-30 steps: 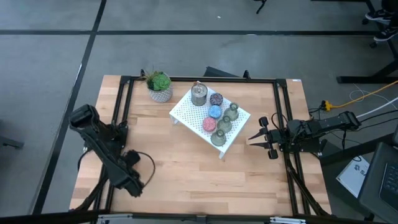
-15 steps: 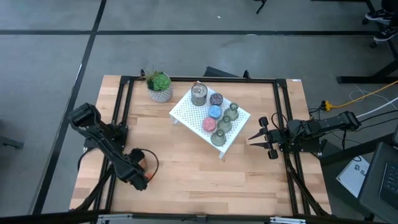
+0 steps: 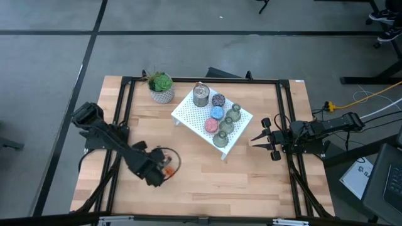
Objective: Pick & Place candle stick holders
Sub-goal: Put the silver scented candle on the shelf aligned with the other silver scented candle on the shelf
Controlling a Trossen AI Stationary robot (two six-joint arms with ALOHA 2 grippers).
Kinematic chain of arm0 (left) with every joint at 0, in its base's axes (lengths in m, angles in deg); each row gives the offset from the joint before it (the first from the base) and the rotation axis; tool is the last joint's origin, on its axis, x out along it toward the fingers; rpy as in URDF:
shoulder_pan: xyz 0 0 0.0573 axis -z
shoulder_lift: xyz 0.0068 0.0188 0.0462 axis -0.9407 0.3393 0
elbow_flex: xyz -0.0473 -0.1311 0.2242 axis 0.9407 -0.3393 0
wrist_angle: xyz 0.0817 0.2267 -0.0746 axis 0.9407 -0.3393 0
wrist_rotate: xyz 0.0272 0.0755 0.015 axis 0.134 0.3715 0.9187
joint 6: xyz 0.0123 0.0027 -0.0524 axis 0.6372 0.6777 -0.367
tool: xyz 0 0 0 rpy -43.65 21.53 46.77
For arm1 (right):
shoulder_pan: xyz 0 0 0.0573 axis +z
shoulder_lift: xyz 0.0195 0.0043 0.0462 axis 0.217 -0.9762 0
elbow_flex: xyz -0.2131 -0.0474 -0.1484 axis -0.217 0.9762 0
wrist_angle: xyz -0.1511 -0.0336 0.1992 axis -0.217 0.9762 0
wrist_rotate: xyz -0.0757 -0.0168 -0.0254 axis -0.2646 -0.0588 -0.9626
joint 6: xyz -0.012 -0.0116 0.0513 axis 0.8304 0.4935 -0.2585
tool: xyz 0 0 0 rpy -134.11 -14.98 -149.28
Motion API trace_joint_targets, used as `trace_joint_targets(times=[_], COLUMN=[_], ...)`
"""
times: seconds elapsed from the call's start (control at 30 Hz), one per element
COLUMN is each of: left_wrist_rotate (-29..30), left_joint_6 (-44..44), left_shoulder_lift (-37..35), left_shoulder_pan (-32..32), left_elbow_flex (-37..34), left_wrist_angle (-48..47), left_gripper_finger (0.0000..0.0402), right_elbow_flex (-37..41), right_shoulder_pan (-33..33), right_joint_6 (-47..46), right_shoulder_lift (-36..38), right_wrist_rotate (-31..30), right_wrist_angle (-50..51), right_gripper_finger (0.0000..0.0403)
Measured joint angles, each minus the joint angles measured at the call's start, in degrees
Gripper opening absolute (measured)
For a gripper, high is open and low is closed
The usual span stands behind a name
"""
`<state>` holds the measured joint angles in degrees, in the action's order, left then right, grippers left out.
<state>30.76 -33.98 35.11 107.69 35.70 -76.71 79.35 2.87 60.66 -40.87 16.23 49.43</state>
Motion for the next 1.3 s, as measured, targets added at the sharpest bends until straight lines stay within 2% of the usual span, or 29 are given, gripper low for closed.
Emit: trace_joint_targets(times=[0.1, 0.23, 0.3, 0.4, 0.47, 0.53, 0.63, 0.77, 0.93, 1.1, 1.17, 1.3], left_wrist_rotate=[-0.2, 12.6, 14.8, 8.9, 7.2, 8.6, 14.7, 17.1, 13.3, 14.3, 16.9, 19.3], left_joint_6=[9.3, 26.3, 35.3, 43.6, 46.4, 52.1, 63.1, 71.6, 73.2, 72.3, 68.8, 56.0], left_shoulder_lift=[0.0, -0.1, -0.1, 0.1, 0.6, 1.3, 1.9, 2.4, 2.4, 2.5, 2.5, 2.3], left_shoulder_pan=[-2.3, -4.7, -6.6, -11.6, -15.5, -18.9, -23.1, -26.4, -26.2, -25.1, -24.1, -22.7], left_elbow_flex=[6.0, 13.6, 14.9, 14.3, 12.8, 10.6, 6.7, 2.4, 0.1, 0.1, 1.3, 6.8], left_wrist_angle=[0.1, 0.5, 0.9, 1.3, 1.5, 4.1, 13.6, 25.9, 28.6, 28.5, 27.0, 21.7], left_gripper_finger=[0.0002, 0.0002, 0.0003, 0.0018, 0.0039, 0.0064, 0.0100, 0.0117, 0.0085, 0.0046, 0.0031, 0.0005], right_elbow_flex=[0.0, 0.0, 0.0, 0.0, 0.0, 0.0, 0.0, 0.0, 0.0, 0.0, 0.0, 0.0], right_shoulder_pan=[0.0, 0.0, 0.0, 0.0, 0.0, 0.0, 0.0, 0.0, 0.0, 0.0, 0.0, 0.0], right_joint_6=[0.0, 0.0, 0.0, 0.0, 0.0, 0.0, 0.0, 0.0, 0.0, 0.0, 0.0, 0.0], right_shoulder_lift=[0.0, 0.0, 0.0, 0.0, 0.0, 0.0, 0.0, 0.0, 0.0, 0.0, 0.0, 0.0], right_wrist_rotate=[0.0, 0.0, 0.0, 0.0, 0.0, 0.0, 0.0, 0.0, 0.0, 0.0, 0.0, 0.0], right_wrist_angle=[0.0, 0.0, 0.0, 0.0, 0.0, 0.0, 0.0, 0.0, 0.0, 0.0, 0.0, 0.0], right_gripper_finger=[0.0112, 0.0112, 0.0112, 0.0112, 0.0112, 0.0112, 0.0112, 0.0112, 0.0112, 0.0112, 0.0112, 0.0112])
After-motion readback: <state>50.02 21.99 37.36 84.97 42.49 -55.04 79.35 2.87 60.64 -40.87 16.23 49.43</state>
